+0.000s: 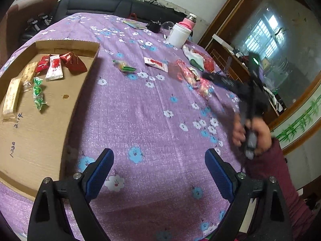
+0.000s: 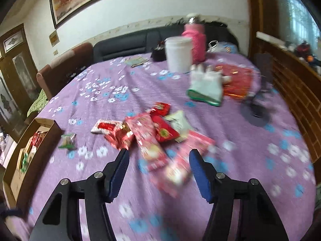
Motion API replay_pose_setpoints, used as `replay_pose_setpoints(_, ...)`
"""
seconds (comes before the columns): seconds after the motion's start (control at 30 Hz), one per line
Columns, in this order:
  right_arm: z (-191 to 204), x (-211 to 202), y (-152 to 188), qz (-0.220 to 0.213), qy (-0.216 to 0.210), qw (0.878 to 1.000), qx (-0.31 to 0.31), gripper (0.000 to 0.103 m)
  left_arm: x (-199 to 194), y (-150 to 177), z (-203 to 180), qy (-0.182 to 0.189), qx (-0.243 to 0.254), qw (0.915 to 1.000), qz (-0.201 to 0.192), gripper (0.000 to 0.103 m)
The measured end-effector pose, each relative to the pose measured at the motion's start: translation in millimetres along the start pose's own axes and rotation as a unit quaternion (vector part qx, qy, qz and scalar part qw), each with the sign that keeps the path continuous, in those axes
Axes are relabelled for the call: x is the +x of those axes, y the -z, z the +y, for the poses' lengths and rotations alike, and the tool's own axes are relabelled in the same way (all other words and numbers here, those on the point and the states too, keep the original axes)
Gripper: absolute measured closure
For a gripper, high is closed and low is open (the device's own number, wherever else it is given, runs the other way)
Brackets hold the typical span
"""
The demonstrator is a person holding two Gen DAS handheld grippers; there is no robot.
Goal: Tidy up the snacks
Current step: 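Grasp a dark red foil packet with the left tool while the right tool grasps a pink cartoon packet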
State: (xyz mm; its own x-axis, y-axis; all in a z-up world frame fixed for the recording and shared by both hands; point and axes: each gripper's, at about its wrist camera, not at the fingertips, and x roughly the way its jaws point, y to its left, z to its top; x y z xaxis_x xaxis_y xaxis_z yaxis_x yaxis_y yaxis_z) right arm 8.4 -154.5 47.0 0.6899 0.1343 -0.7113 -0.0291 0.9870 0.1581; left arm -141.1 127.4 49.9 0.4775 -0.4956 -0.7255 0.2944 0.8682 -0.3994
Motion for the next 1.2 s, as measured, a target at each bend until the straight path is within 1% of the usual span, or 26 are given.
replay_pose_setpoints(0.07,5.8,20.7,-10.2,0.017,-0.004,1.0,-0.007,0.037,1.0,-0.3,-2.3,-0.002,0.003,1.0,0.001,0.011)
replay_pose_setpoints(0.1,8.6,31.3,-14.0,0.028,0.002,1.0,-0.009,0.037,0.3,-0.9,-2.5,-0.004,0.005,1.0,0.001,0.011)
replay_pose_setpoints(0.13,9.9,41.0,-16.8,0.034,0.008,0.999,-0.009,0.037,-2.4,-0.9,-2.8,-0.009,0.007,0.9999,0.0,0.011)
replay_pose_setpoints(0.2,11.8,56.5,-18.1,0.047,0.006,0.999,-0.01,0.038,-6.9,-2.3,-2.3,-0.014,0.011,0.9998,-0.005,0.011)
replay_pose_setpoints(0.23,11.6,61.1,-17.0,0.053,0.002,0.999,-0.005,0.049,-6.7,-3.9,-2.4,-0.016,0.011,0.9998,-0.007,0.011)
replay_pose_setpoints(0.27,10.9,63.0,-15.4,0.055,-0.008,0.998,0.001,0.077,-7.5,-4.9,-0.9,-0.016,0.01,0.9998,-0.008,0.011)
replay_pose_setpoints(0.3,8.0,64.0,-12.6,0.065,-0.032,0.997,0.015,0.076,-7.7,-5.8,0.3,-0.017,0.009,0.9998,-0.008,0.011)
replay_pose_setpoints(0.33,5.7,61.0,-10.9,0.066,-0.042,0.997,0.026,0.077,-6.6,-7.9,2.1,-0.018,0.005,0.9998,-0.007,0.011)
replay_pose_setpoints(0.43,1.8,46.4,-1.7,0.072,-0.056,0.995,0.041,0.077,-4.4,-14.3,1.1,-0.025,0.007,0.9996,-0.009,0.011)
replay_pose_setpoints(0.5,1.9,34.8,6.3,0.069,-0.059,0.995,0.044,0.077,-1.9,-20.9,-3.4,-0.034,0.018,0.9992,-0.011,0.011)
replay_pose_setpoints(0.57,-0.6,19.3,16.3,0.058,-0.059,0.995,0.046,0.077,3.3,-31.5,-10.5,-0.036,0.033,0.9987,-0.017,0.011)
replay_pose_setpoints(0.63,-4.9,12.2,19.9,0.045,-0.058,0.996,0.05,0.077,9.9,-41.9,-16.5,-0.04,0.046,0.9979,-0.023,0.011)
replay_pose_setpoints(0.7,-11.0,6.3,19.5,0.031,-0.061,0.996,0.058,0.077,23.0,-59.1,-24.9,-0.051,0.057,0.9967,-0.026,0.011)
replay_pose_setpoints(0.8,-20.6,-3.5,16.7,0.011,-0.086,0.993,0.086,0.077,44.8,-84.2,-36.4,-0.063,0.068,0.9955,-0.02,0.011)
replay_pose_setpoints(0.87,-24.4,-7.4,16.3,0.004,-0.093,0.991,0.094,0.076,66.5,-107.7,-46.4,-0.072,0.079,0.9942,-0.015,0.012)
replay_pose_setpoints(0.93,-27.9,-10.0,16.4,0.001,-0.096,0.99,0.103,0.077,85.7,-124.6,-50.8,-0.081,0.081,0.9933,-0.005,0.012)
replay_pose_setpoints(0.97,-30.1,-10.5,16.1,-0.001,-0.095,0.99,0.108,0.076,102.5,-138.9,-52.2,-0.089,0.08,0.9928,0.003,0.014)
replay_pose_setpoints(1.0,-32.6,-10.5,15.7,-0.002,-0.093,0.989,0.112,0.076,115.0,-150.1,-51.1,-0.092,0.075,0.9928,0.01,0.023)
replay_pose_setpoints(1.07,-38.8,-9.0,14.5,-0.002,-0.087,0.989,0.123,0.076,138.2,-169.9,-47.4,-0.079,0.054,0.995,0.03,0.03)
replay_pose_setpoints(1.13,-44.7,-6.9,13.2,0.0,-0.089,0.987,0.134,0.076,153.2,-181.0,-49.4,-0.064,0.044,0.9964,0.035,0.03)
replay_pose_setpoints(1.17,-47.6,-6.2,12.1,0.001,-0.092,0.986,0.141,0.076,162.5,-186.8,-53.6,-0.065,0.051,0.996,0.034,0.03)
replay_pose_setpoints(1.2,-50.6,-6.7,11.9,0.0,-0.096,0.985,0.145,0.076,172.2,-190.8,-59.0,-0.076,0.063,0.9946,0.031,0.03)
